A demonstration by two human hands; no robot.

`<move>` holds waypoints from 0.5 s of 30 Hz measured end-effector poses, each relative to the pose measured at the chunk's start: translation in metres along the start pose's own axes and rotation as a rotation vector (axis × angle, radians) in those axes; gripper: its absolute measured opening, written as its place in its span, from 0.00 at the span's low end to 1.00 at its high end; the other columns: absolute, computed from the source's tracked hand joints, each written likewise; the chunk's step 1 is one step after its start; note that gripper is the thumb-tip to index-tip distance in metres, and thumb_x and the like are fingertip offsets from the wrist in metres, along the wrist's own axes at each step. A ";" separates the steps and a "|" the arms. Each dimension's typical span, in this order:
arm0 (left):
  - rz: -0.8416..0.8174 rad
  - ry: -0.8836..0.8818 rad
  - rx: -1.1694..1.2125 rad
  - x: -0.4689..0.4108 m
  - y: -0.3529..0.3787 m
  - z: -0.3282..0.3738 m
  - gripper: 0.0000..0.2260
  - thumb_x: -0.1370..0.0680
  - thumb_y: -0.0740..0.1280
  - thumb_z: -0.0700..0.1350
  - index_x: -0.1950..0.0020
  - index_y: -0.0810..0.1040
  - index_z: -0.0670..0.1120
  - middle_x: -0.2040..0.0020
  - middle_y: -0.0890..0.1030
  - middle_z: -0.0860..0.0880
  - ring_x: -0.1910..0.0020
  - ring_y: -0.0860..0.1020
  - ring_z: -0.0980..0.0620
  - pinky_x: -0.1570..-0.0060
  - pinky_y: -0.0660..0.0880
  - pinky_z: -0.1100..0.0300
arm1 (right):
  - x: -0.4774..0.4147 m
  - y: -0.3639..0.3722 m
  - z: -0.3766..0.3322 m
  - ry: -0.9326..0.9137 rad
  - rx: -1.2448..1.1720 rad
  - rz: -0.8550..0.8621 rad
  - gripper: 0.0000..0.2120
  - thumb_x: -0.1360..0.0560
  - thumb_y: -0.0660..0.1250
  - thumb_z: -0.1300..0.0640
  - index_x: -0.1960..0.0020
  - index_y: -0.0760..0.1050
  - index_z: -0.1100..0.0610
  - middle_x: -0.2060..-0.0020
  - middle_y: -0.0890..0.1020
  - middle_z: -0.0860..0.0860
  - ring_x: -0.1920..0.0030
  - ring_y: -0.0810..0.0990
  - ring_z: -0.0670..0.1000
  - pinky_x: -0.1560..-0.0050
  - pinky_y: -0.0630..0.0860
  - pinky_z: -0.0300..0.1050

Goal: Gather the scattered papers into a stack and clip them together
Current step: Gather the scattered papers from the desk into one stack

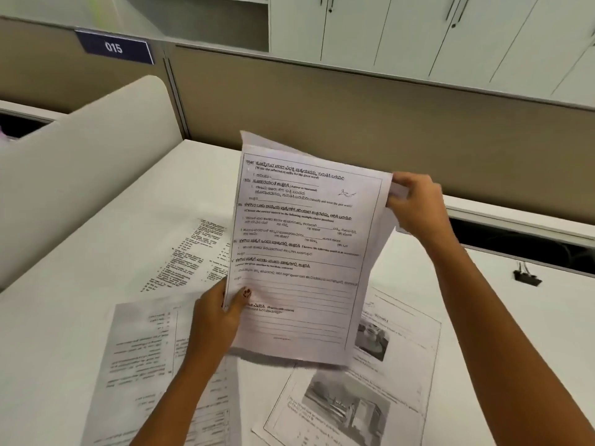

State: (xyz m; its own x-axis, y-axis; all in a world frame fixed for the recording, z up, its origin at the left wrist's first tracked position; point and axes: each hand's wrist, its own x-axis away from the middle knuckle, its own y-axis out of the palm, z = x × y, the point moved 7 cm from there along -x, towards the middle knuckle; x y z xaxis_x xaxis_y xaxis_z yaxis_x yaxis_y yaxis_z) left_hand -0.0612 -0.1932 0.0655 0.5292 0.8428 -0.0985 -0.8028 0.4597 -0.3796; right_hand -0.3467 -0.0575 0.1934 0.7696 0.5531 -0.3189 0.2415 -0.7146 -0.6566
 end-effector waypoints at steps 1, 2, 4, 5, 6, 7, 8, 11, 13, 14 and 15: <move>0.042 0.047 -0.072 -0.001 -0.006 0.006 0.12 0.24 0.66 0.40 0.41 0.77 0.39 0.49 0.82 0.46 0.52 0.78 0.49 0.55 0.75 0.60 | -0.003 -0.007 -0.003 -0.004 -0.028 -0.030 0.14 0.28 0.66 0.68 0.47 0.82 0.57 0.55 0.82 0.49 0.52 0.78 0.50 0.59 0.74 0.37; 0.079 0.093 -0.126 -0.002 -0.011 0.012 0.12 0.25 0.67 0.37 0.42 0.78 0.36 0.50 0.82 0.42 0.54 0.79 0.46 0.56 0.75 0.58 | -0.005 -0.013 -0.005 -0.009 -0.059 -0.059 0.12 0.28 0.67 0.67 0.48 0.82 0.56 0.56 0.83 0.49 0.53 0.78 0.51 0.57 0.75 0.40; 0.137 0.182 -0.211 -0.002 -0.022 0.028 0.12 0.26 0.68 0.34 0.44 0.78 0.32 0.52 0.83 0.37 0.59 0.79 0.45 0.58 0.75 0.56 | -0.010 -0.026 -0.011 -0.030 -0.108 -0.106 0.08 0.27 0.69 0.64 0.51 0.82 0.54 0.55 0.84 0.50 0.52 0.80 0.54 0.52 0.77 0.48; 0.155 0.226 -0.247 -0.002 -0.026 0.036 0.12 0.27 0.68 0.33 0.45 0.78 0.32 0.53 0.83 0.36 0.61 0.78 0.46 0.58 0.75 0.56 | -0.011 -0.031 -0.014 -0.039 -0.133 -0.126 0.06 0.27 0.71 0.61 0.52 0.82 0.52 0.55 0.84 0.51 0.52 0.81 0.55 0.51 0.78 0.51; 0.168 0.268 -0.277 -0.001 -0.029 0.043 0.12 0.27 0.68 0.33 0.45 0.78 0.31 0.54 0.83 0.35 0.62 0.77 0.47 0.58 0.76 0.54 | -0.012 -0.035 -0.017 -0.039 -0.169 -0.149 0.04 0.27 0.71 0.58 0.55 0.82 0.50 0.55 0.84 0.51 0.52 0.81 0.55 0.49 0.78 0.54; 0.179 0.303 -0.299 0.000 -0.033 0.048 0.12 0.28 0.68 0.32 0.45 0.78 0.32 0.55 0.83 0.35 0.63 0.76 0.47 0.58 0.77 0.52 | -0.011 -0.039 -0.021 -0.039 -0.206 -0.169 0.03 0.27 0.71 0.57 0.56 0.82 0.49 0.55 0.84 0.52 0.54 0.80 0.55 0.48 0.78 0.56; 0.188 0.325 -0.317 0.001 -0.035 0.051 0.12 0.28 0.69 0.32 0.45 0.79 0.32 0.55 0.84 0.36 0.65 0.77 0.46 0.59 0.78 0.50 | -0.011 -0.042 -0.023 -0.038 -0.238 -0.186 0.04 0.27 0.71 0.57 0.58 0.82 0.49 0.56 0.84 0.53 0.54 0.80 0.54 0.47 0.78 0.57; 0.216 0.398 -0.350 0.006 -0.040 0.060 0.12 0.29 0.69 0.30 0.46 0.80 0.34 0.57 0.84 0.37 0.66 0.81 0.41 0.60 0.78 0.47 | -0.006 -0.047 -0.033 -0.070 -0.241 -0.213 0.06 0.27 0.71 0.59 0.60 0.81 0.48 0.59 0.83 0.51 0.56 0.79 0.51 0.49 0.78 0.55; 0.229 0.472 -0.366 0.011 -0.039 0.068 0.11 0.30 0.70 0.29 0.49 0.80 0.34 0.56 0.84 0.38 0.65 0.79 0.44 0.59 0.77 0.53 | 0.001 -0.044 -0.041 -0.114 -0.191 -0.249 0.05 0.27 0.71 0.58 0.59 0.82 0.49 0.60 0.83 0.49 0.59 0.79 0.50 0.54 0.76 0.51; 0.232 0.498 -0.371 0.012 -0.038 0.071 0.11 0.31 0.70 0.28 0.49 0.80 0.34 0.55 0.82 0.38 0.63 0.78 0.47 0.58 0.77 0.54 | 0.005 -0.041 -0.046 -0.126 -0.170 -0.274 0.03 0.27 0.70 0.58 0.57 0.82 0.52 0.60 0.83 0.50 0.59 0.79 0.51 0.55 0.76 0.49; 0.234 0.511 -0.372 0.013 -0.037 0.074 0.12 0.31 0.71 0.29 0.49 0.80 0.35 0.53 0.80 0.37 0.59 0.76 0.49 0.57 0.78 0.53 | 0.010 -0.039 -0.052 -0.147 -0.151 -0.289 0.03 0.27 0.70 0.58 0.55 0.83 0.54 0.59 0.84 0.51 0.58 0.80 0.52 0.55 0.76 0.48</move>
State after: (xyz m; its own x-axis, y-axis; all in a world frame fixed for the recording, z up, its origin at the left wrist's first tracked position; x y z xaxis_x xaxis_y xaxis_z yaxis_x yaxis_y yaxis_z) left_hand -0.0450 -0.1791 0.1467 0.4899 0.6278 -0.6049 -0.8124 0.0771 -0.5779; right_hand -0.3177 -0.0464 0.2510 0.5664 0.7894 -0.2367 0.5298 -0.5687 -0.6292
